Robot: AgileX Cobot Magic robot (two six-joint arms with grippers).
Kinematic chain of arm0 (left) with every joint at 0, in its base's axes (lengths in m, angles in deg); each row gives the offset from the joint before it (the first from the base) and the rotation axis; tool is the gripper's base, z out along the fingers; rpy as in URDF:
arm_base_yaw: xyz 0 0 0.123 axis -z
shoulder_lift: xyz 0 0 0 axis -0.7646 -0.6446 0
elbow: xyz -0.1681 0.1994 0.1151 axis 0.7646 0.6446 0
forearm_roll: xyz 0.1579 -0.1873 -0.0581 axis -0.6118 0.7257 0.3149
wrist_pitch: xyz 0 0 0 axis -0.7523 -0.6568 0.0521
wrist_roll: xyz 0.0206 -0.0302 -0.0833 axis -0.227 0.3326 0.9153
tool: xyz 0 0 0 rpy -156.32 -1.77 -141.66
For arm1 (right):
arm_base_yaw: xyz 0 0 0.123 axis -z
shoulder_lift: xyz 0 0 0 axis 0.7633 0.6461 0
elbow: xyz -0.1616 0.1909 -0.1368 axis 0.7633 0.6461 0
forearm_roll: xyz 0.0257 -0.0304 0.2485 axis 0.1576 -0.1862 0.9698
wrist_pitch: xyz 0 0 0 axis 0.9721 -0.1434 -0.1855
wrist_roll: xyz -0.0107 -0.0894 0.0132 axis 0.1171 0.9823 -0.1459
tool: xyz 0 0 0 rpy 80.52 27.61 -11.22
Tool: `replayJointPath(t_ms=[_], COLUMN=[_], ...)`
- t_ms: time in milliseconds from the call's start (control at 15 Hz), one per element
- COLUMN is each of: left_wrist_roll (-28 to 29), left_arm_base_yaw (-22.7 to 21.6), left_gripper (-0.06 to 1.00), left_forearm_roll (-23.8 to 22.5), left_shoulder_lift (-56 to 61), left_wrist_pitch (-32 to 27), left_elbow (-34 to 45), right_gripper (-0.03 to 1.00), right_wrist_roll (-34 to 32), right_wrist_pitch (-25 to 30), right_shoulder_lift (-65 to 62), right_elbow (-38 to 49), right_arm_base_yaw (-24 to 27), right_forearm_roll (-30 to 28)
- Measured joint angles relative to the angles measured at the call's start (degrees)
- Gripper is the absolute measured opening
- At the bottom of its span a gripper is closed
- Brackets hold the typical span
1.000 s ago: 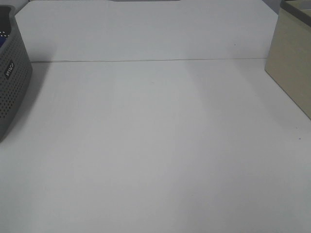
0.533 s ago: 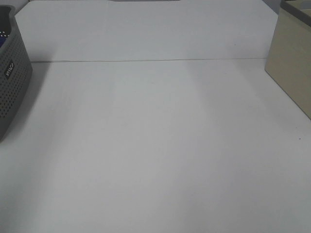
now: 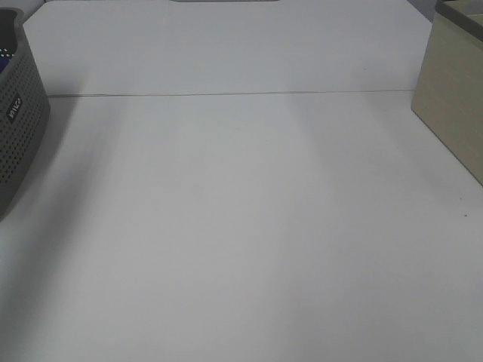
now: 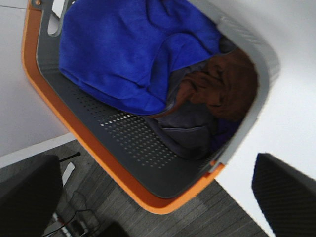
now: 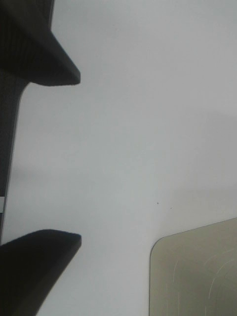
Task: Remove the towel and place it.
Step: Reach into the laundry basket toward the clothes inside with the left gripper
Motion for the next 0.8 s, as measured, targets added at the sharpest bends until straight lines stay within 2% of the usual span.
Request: replayJointPath(t_ms=[133, 333, 533, 800], left_wrist_roll=[-1.78, -4.64, -4.98, -5.1], left_arm_base_yaw=[0.0, -1.95, -4.53, -6.53], left_gripper=[0.99, 0.99, 0.99, 0.99], left_forearm_roll=[-2.86, -3.9, -5.33, -10.66], left_shoulder_lift=[-7.62, -20.57, -27.67, -36.33], left_wrist_pitch=[0.06, 0.23, 3.67, 8.54], left_elbow=[-5.04, -9.45, -9.97, -10.03], right_gripper=[0.78, 0.78, 0.78, 0.78], right_wrist_roll=[0.0, 0.0, 0.0, 0.0], right_wrist_pitch=[0.0, 0.0, 0.0, 0.0], right_shoulder_lift=[0.0, 0.0, 0.0, 0.0], right_elbow=[0.0, 0.0, 0.0, 0.0], right_arm_base_yaw=[0.0, 0.0, 0.0, 0.0], right_forearm_roll=[0.0, 0.0, 0.0, 0.0])
